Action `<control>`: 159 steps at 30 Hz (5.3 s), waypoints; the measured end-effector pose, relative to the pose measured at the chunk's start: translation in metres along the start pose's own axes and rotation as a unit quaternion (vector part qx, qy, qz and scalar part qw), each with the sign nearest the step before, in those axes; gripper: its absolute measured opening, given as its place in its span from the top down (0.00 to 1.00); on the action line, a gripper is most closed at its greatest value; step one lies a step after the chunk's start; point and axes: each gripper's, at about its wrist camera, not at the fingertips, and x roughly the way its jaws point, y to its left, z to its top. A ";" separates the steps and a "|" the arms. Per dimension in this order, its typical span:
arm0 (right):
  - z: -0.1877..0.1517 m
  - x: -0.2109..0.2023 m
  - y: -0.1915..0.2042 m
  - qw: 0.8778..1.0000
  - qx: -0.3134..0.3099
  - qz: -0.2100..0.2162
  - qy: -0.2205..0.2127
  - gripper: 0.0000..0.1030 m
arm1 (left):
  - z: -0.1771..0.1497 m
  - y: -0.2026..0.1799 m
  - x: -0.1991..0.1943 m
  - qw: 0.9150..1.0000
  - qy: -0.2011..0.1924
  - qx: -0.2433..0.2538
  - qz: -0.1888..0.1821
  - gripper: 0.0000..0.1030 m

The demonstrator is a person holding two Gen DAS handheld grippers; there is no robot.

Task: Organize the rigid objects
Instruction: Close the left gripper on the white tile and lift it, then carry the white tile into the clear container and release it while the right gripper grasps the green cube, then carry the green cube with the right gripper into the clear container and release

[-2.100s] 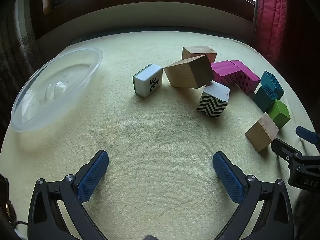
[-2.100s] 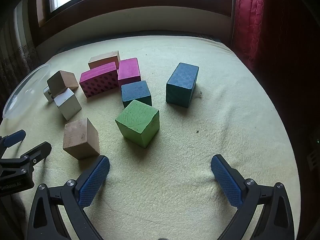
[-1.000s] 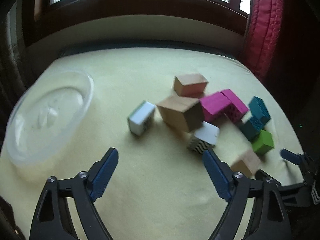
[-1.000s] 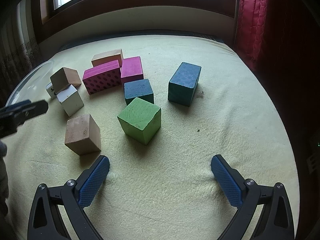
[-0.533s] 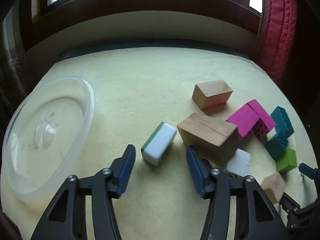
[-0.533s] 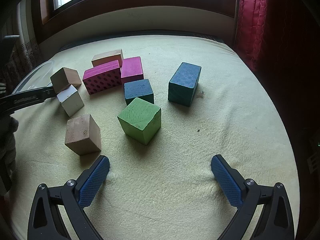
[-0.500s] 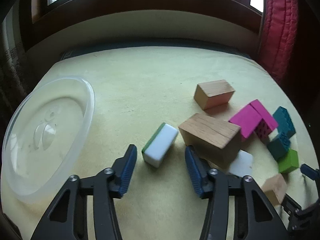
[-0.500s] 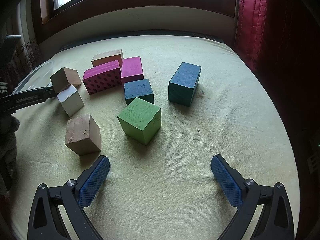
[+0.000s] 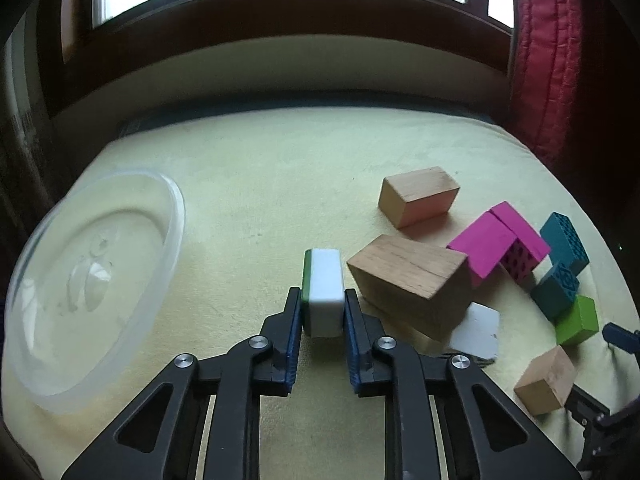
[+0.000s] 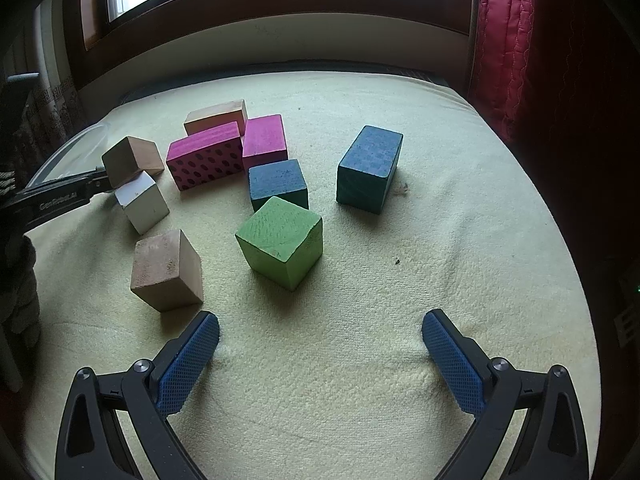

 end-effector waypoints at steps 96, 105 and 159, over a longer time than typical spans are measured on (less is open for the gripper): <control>0.074 -0.048 0.099 0.978 -0.019 0.146 -0.145 0.57 | -0.024 0.185 -0.119 0.919 -0.151 -0.278 0.236 0.17; 0.092 -0.021 0.187 0.968 -0.095 0.201 -0.120 0.57 | -0.030 0.199 -0.122 0.907 -0.155 -0.315 0.231 0.16; 0.071 -0.005 0.131 0.978 -0.001 0.172 -0.117 0.48 | -0.007 0.118 -0.091 0.970 -0.140 -0.171 0.100 0.14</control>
